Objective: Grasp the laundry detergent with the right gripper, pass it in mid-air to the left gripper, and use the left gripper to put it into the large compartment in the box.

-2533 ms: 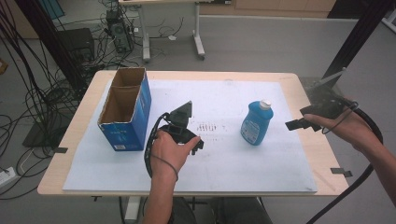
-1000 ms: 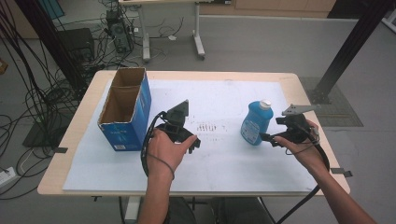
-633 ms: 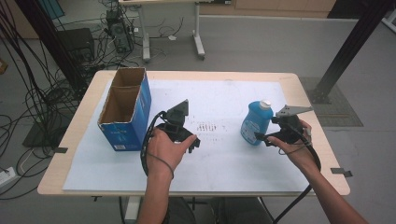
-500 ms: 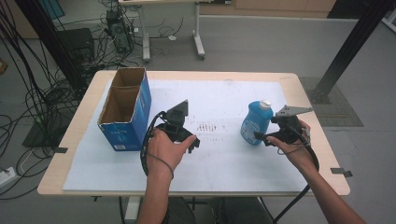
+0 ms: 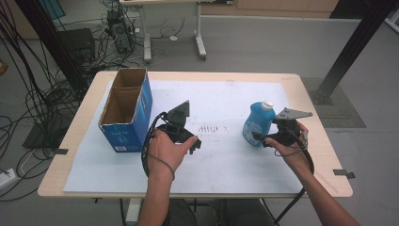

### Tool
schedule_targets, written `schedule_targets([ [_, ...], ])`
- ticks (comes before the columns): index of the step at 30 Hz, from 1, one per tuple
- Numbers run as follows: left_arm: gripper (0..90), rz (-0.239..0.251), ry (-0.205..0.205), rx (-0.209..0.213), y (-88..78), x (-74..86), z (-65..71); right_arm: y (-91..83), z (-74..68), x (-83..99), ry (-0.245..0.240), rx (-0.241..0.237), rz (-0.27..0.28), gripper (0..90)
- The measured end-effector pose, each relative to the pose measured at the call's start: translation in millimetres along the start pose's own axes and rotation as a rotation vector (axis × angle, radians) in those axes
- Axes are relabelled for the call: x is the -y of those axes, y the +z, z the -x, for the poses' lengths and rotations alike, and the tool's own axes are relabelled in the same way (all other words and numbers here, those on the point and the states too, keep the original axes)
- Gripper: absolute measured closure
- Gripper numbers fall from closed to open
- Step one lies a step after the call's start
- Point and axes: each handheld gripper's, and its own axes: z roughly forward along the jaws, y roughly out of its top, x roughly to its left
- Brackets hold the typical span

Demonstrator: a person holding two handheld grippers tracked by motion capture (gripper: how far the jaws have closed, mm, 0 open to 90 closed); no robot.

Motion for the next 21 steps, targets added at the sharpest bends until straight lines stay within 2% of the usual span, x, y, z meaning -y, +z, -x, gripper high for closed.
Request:
schedule_targets([
  [21,6.2,0.004,0.006,0.004,1.7,-1.5,0.5,11.9,1.1,9.8,0.000,0.008,0.078,2.0],
])
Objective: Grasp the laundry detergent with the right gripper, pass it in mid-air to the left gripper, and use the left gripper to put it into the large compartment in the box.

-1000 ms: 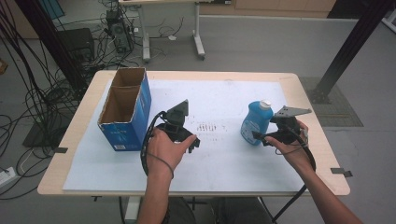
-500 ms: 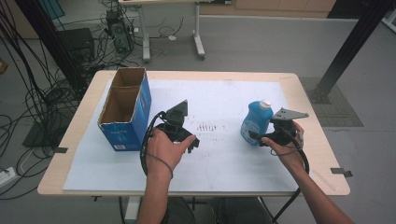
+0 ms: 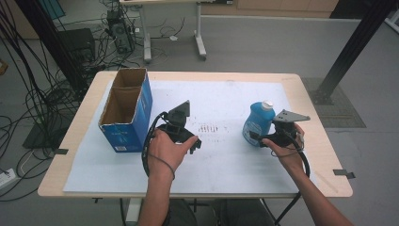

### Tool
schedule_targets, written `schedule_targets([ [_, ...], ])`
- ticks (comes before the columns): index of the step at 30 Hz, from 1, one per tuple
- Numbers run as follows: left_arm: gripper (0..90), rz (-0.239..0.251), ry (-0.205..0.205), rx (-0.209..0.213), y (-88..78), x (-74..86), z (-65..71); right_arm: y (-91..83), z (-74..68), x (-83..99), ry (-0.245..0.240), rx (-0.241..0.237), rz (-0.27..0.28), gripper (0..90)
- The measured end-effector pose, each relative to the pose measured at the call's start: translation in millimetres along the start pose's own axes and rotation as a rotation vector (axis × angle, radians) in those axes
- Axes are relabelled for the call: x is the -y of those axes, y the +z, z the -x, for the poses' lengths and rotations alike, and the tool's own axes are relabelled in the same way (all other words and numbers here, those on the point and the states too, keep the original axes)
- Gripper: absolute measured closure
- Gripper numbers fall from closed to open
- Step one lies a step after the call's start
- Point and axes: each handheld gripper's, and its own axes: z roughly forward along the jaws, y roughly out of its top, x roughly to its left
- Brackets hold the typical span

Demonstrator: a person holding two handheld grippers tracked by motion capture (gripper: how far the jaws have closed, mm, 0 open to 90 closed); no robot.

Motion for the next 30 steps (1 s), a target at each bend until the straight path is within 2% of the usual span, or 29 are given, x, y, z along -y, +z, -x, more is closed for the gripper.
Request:
schedule_targets([
  [30,6.2,0.001,0.003,0.001,1.3,-2.1,2.4,8.3,2.1,6.6,0.003,-0.021,0.055,1.3],
])
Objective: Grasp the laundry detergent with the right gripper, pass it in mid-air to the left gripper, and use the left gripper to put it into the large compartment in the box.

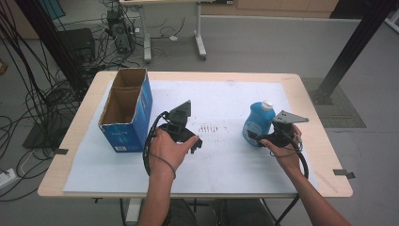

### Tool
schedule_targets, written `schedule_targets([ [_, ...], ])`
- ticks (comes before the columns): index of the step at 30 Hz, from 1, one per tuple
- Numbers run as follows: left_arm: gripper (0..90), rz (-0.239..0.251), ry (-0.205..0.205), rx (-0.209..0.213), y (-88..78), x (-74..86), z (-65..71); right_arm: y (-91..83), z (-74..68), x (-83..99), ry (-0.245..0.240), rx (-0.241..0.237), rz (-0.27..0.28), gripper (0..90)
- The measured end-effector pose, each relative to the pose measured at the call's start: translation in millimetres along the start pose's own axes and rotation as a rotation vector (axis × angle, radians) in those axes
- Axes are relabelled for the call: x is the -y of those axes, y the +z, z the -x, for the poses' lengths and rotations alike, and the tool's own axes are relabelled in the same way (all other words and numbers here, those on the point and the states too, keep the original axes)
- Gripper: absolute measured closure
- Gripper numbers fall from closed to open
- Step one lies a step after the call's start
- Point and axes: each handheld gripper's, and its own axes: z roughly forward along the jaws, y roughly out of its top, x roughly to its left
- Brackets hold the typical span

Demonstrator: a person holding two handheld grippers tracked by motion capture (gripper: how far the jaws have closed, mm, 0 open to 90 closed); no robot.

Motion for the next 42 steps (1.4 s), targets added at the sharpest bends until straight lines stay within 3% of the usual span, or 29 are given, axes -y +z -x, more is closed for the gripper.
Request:
schedule_targets([
  [42,6.0,0.005,0.003,0.000,-1.9,-1.1,0.6,-1.0,-3.1,-2.0,-0.026,0.006,0.028,1.2],
])
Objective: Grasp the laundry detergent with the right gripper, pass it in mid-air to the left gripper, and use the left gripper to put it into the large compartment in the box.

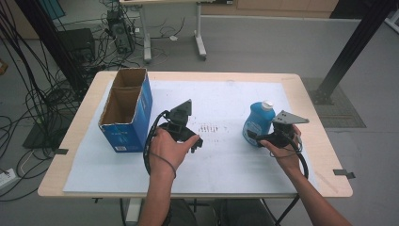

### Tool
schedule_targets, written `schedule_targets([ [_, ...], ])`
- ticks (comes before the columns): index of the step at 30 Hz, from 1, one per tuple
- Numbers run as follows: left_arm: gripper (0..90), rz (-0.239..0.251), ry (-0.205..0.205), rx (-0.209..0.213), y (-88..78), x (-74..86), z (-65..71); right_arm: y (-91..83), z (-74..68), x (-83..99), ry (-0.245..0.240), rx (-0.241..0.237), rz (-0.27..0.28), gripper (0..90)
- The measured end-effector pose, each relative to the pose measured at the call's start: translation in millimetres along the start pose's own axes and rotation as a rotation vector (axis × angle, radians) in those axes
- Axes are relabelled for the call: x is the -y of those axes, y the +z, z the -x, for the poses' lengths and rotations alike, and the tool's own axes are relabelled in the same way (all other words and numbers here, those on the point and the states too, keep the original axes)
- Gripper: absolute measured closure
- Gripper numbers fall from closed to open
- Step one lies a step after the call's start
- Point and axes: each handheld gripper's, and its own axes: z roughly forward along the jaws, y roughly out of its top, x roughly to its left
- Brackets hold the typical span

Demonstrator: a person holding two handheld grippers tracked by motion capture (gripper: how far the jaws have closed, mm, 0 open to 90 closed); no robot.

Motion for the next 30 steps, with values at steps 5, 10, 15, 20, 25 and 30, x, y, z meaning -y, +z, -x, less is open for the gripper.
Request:
schedule_targets([
  [5,5.9,-0.001,0.001,0.000,0.3,0.5,-1.0,0.1,-0.7,0.0,-0.003,0.002,0.001,1.1],
  [10,5.9,0.001,-0.002,0.000,0.5,0.1,-0.4,-0.3,-0.7,0.2,0.000,0.004,0.004,1.1],
  [15,6.1,-0.001,-0.001,0.000,0.6,-0.1,-0.2,-0.6,-0.5,0.4,-0.002,0.005,0.006,1.1],
  [20,5.9,-0.001,0.001,0.003,0.8,-0.1,-0.4,0.0,-0.9,0.5,-0.004,0.004,0.005,1.1],
  [25,5.9,-0.001,0.000,0.003,0.5,0.4,-0.7,0.0,-1.2,0.5,-0.006,0.005,0.005,1.1],
  [30,5.9,0.000,-0.002,0.005,0.7,0.7,-1.3,0.1,-1.3,0.6,-0.005,0.006,0.005,1.1],
])
